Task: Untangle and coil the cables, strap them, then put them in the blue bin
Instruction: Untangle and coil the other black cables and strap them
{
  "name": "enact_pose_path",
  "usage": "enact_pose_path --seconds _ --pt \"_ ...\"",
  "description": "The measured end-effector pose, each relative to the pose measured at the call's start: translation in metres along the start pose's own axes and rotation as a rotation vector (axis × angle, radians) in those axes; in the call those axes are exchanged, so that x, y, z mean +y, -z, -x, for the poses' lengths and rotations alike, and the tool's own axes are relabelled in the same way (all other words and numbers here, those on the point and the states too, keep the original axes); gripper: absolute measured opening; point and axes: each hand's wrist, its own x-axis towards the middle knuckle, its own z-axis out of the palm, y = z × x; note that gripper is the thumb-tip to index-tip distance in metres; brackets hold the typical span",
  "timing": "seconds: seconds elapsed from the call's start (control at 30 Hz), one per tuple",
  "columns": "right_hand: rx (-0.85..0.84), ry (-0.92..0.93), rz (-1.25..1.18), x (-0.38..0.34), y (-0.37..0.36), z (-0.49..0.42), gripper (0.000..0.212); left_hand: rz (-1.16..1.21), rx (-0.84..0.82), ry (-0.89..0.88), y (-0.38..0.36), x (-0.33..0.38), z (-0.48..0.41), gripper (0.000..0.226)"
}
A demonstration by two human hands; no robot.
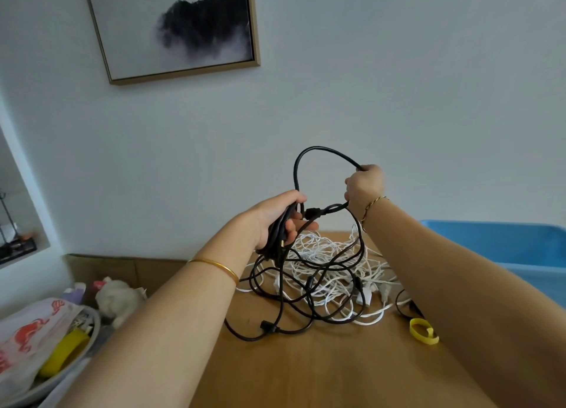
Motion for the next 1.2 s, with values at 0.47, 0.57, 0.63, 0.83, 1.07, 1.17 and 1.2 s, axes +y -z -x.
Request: enact_pose_path --seconds 0.47,0.57,0.63,0.83,1.07,1.17,1.2 --pt "-0.389 0.160 0.304 -0.030 0.010 0.023 0.009 0.178 0.543 -0.217 0.030 -0.005 -0.019 0.027" --pt "-0.491 -0.017 0.306 -0.028 0.003 0.036 0.014 0.219 0.583 -0.314 0.033 0.005 -0.011 0.022" --pt "-0.556 -0.121 0.308 -0.017 0.001 0.041 0.014 0.225 0.531 -0.330 0.038 0.011 -0.003 0.021" --pt "-0.594 -0.203 0.310 0.021 -0.006 0.048 0.014 0.258 0.117 -0.198 0.053 0.019 0.026 0.030" --pt "-0.392 0.481 0.866 0.012 -0.021 0.046 0.057 0.072 -0.006 -0.156 0.060 0.029 0.039 0.031" --pt "-0.306 0.880 0.920 -0.002 -0.024 0.062 0.058 -0.015 -0.064 -0.141 0.057 0.030 0.045 0.031" --pt "-0.315 0.987 0.880 -0.006 -0.026 0.066 0.050 -0.022 -0.082 -0.144 0.055 0.030 0.046 0.031"
